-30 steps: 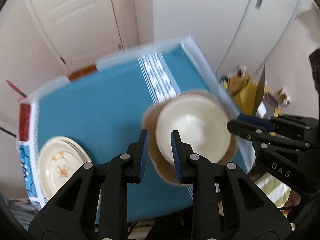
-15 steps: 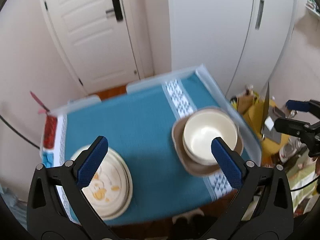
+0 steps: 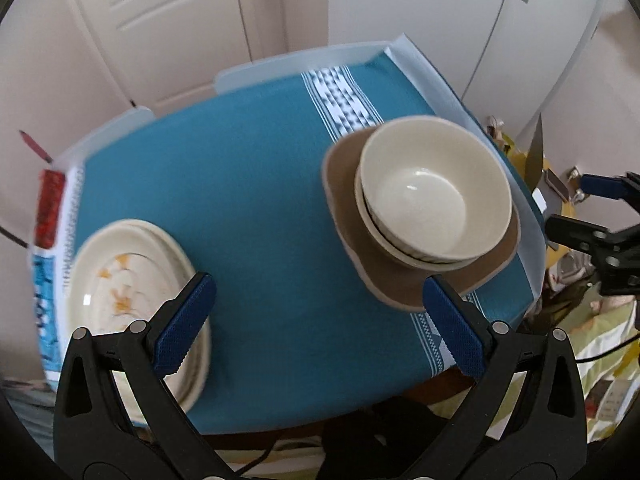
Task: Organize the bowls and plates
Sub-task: 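Grasp the beige basin rim with both grippers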
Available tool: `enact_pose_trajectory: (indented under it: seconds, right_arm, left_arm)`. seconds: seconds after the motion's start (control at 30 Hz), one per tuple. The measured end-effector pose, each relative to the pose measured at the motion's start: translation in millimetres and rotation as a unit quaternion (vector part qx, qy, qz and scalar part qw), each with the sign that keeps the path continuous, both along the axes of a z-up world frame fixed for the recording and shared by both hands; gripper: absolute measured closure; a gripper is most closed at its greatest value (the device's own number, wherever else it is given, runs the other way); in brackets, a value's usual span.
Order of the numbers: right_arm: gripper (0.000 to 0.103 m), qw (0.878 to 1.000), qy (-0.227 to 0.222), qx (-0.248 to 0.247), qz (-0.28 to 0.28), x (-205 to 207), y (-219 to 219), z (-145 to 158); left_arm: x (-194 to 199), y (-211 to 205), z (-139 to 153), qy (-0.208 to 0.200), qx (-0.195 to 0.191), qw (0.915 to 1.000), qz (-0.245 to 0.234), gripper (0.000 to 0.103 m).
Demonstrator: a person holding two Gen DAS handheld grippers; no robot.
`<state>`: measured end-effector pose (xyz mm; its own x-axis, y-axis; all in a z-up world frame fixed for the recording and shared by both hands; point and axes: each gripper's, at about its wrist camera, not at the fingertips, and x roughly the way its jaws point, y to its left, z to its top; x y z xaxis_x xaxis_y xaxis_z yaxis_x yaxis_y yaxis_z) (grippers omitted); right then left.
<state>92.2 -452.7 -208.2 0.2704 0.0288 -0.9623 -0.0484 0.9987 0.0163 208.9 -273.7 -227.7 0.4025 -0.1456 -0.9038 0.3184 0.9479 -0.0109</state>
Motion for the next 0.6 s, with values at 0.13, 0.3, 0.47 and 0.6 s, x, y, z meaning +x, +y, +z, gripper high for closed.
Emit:
enact_pose_trajectory:
  seconds: [0.13,0.3,0.47,0.6]
  right_arm:
    - [0.026,1.0,0.021,0.004,0.015,10.0,4.0,-22.4]
    - [0.041,0.998,0.038,0.004,0.04,19.6,14.9,-38.7]
    - [0.054,0.997,0.045,0.012,0.058,29.3,20.4,-51.6]
    - [0.062,0.997,0.042,0.024,0.061,36.9,18.8,-62.7]
  left_arm:
    - [6.7,-3.6,-19.4,0.02,-0.014,0.9997,-0.006,0.008]
    - [14.1,-6.7,-37.6,0.051,-0.023,0.9983,-0.014,0.032]
    - [19.9,-7.6,-46.3,0.061,-0.038,0.9973,-0.017,0.043]
    - [26.3,-9.1,-52.8,0.063,-0.047,0.9967,-0.02,0.058]
